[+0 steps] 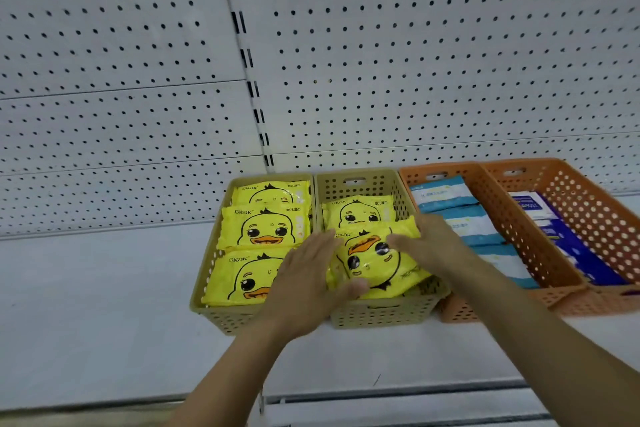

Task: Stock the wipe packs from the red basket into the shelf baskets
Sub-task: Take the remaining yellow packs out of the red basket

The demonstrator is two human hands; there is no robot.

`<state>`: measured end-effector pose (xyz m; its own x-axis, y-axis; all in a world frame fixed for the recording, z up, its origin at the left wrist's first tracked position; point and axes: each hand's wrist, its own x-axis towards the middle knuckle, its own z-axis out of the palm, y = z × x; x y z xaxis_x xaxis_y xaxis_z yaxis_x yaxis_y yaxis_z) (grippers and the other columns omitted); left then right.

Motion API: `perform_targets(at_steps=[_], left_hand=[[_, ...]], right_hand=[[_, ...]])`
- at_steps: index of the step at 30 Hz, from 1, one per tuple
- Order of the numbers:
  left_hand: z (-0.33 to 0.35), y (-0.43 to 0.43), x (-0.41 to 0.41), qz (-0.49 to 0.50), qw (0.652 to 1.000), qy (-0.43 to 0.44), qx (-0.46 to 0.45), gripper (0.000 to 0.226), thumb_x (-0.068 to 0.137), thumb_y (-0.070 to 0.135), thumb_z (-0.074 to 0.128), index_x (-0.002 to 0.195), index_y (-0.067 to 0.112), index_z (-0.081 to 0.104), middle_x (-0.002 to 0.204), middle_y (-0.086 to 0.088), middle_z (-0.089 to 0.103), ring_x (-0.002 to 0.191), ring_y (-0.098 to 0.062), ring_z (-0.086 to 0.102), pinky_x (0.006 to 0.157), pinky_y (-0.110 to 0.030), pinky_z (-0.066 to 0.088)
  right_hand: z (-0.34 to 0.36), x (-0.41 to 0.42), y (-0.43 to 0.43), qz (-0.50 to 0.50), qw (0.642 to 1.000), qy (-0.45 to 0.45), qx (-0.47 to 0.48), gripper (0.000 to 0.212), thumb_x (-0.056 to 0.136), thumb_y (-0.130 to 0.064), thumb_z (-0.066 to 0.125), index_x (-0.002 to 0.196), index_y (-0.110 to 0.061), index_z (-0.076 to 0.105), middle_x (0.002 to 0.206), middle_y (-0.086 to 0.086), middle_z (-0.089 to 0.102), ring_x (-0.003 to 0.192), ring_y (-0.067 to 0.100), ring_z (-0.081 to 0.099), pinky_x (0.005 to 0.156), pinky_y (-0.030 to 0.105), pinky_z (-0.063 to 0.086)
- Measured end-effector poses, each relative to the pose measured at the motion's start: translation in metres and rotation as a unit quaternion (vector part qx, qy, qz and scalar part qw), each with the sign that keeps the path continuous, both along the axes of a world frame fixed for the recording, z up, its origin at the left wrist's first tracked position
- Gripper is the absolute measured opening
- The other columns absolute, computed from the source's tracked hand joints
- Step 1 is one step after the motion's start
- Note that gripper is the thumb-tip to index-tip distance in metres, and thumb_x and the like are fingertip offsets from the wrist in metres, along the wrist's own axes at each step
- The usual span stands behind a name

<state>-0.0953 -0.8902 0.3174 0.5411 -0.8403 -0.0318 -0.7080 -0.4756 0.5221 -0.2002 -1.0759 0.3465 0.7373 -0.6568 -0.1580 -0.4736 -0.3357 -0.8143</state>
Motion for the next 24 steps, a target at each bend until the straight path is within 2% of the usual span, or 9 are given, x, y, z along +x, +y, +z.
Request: perform_targets(at_steps=[3, 5, 7, 10, 13, 17, 20, 22, 24], left_hand=[[-0.006, 0.000, 0.000, -0.038, 0.994, -0.067, 0.075, 0.090, 0.076, 0.084, 0.026, 0.151, 0.035, 0.024, 0.161, 0.021, 0.004, 0.146, -0.001, -0.016, 0.122, -0.044, -0.003], [-0.008, 0.000, 0.002, -0.044, 0.990, -0.097, 0.092, 0.088, 0.078, 0.083, 0.025, 0.151, 0.033, 0.026, 0.162, 0.019, 0.003, 0.146, -0.003, -0.018, 0.122, -0.044, -0.002], [-0.010, 0.001, 0.002, -0.041, 0.988, -0.108, 0.098, 0.090, 0.079, 0.083, 0.024, 0.153, 0.032, 0.022, 0.162, 0.016, -0.003, 0.146, -0.004, -0.019, 0.122, -0.043, -0.002], [-0.012, 0.002, 0.001, -0.023, 0.988, -0.124, 0.092, 0.100, 0.077, 0.085, 0.022, 0.155, 0.025, 0.005, 0.161, 0.007, -0.018, 0.145, -0.006, -0.023, 0.122, -0.036, -0.004], [-0.014, 0.003, 0.001, -0.022, 0.985, -0.144, 0.093, 0.106, 0.075, 0.086, 0.017, 0.155, 0.020, -0.004, 0.159, 0.002, -0.025, 0.145, -0.010, -0.025, 0.122, -0.035, -0.005], [-0.017, 0.004, 0.001, -0.029, 0.981, -0.167, 0.090, 0.103, 0.078, 0.085, 0.011, 0.155, 0.018, -0.006, 0.159, -0.002, -0.026, 0.145, -0.015, -0.027, 0.117, -0.033, -0.009], [-0.015, 0.003, 0.002, -0.033, 0.981, -0.168, 0.091, 0.104, 0.077, 0.084, 0.010, 0.155, 0.017, -0.005, 0.159, -0.003, -0.024, 0.146, -0.016, -0.024, 0.117, -0.033, -0.008], [-0.014, 0.004, 0.002, -0.037, 0.982, -0.158, 0.093, 0.105, 0.077, 0.084, 0.012, 0.155, 0.015, -0.005, 0.160, -0.004, -0.023, 0.147, -0.015, -0.022, 0.119, -0.034, -0.005], [-0.014, 0.007, 0.002, -0.037, 0.983, -0.160, 0.086, 0.107, 0.075, 0.083, 0.007, 0.155, 0.012, -0.005, 0.161, -0.005, -0.020, 0.148, -0.016, -0.018, 0.120, -0.035, -0.002]], right_hand=[[-0.013, 0.007, 0.010, 0.006, 0.995, 0.066, -0.073, 0.040, 0.088, -0.023, 0.064, 0.121, -0.010, 0.045, 0.110, 0.003, 0.049, 0.097, 0.019, 0.049, 0.077, 0.031, 0.042], [-0.014, 0.010, 0.016, 0.022, 0.978, 0.118, -0.173, 0.043, 0.088, -0.021, 0.063, 0.121, -0.006, 0.039, 0.114, 0.011, 0.053, 0.096, 0.024, 0.051, 0.076, 0.032, 0.042], [-0.022, 0.010, 0.021, 0.064, 0.935, 0.182, -0.298, 0.043, 0.088, -0.021, 0.062, 0.122, -0.007, 0.039, 0.124, 0.014, 0.050, 0.107, 0.027, 0.050, 0.082, 0.035, 0.042], [-0.032, 0.008, 0.027, 0.121, 0.857, 0.214, -0.453, 0.040, 0.090, -0.026, 0.056, 0.128, -0.018, 0.047, 0.145, 0.008, 0.033, 0.131, 0.028, 0.031, 0.102, 0.039, 0.036], [-0.016, 0.003, 0.033, 0.169, 0.870, 0.268, -0.379, 0.039, 0.099, -0.043, 0.036, 0.133, -0.030, 0.049, 0.152, 0.005, 0.028, 0.140, 0.030, 0.021, 0.111, 0.044, 0.023], [-0.024, 0.011, 0.034, 0.328, 0.827, 0.378, -0.255, 0.044, 0.100, -0.048, 0.019, 0.139, -0.032, 0.033, 0.151, 0.009, 0.026, 0.145, 0.035, 0.004, 0.114, 0.058, 0.007], [-0.027, 0.023, 0.020, 0.297, 0.848, 0.406, -0.166, 0.082, 0.081, -0.080, 0.009, 0.145, -0.031, 0.026, 0.155, 0.010, 0.020, 0.142, 0.035, 0.019, 0.113, 0.056, 0.018], [-0.021, 0.022, 0.023, 0.270, 0.867, 0.395, -0.143, 0.069, 0.090, -0.070, 0.021, 0.145, -0.029, 0.029, 0.153, 0.008, 0.026, 0.139, 0.031, 0.030, 0.112, 0.050, 0.025], [-0.021, 0.014, 0.030, 0.210, 0.918, 0.310, -0.135, 0.050, 0.095, -0.057, 0.033, 0.130, -0.026, 0.051, 0.136, 0.005, 0.048, 0.125, 0.028, 0.047, 0.103, 0.042, 0.037]])
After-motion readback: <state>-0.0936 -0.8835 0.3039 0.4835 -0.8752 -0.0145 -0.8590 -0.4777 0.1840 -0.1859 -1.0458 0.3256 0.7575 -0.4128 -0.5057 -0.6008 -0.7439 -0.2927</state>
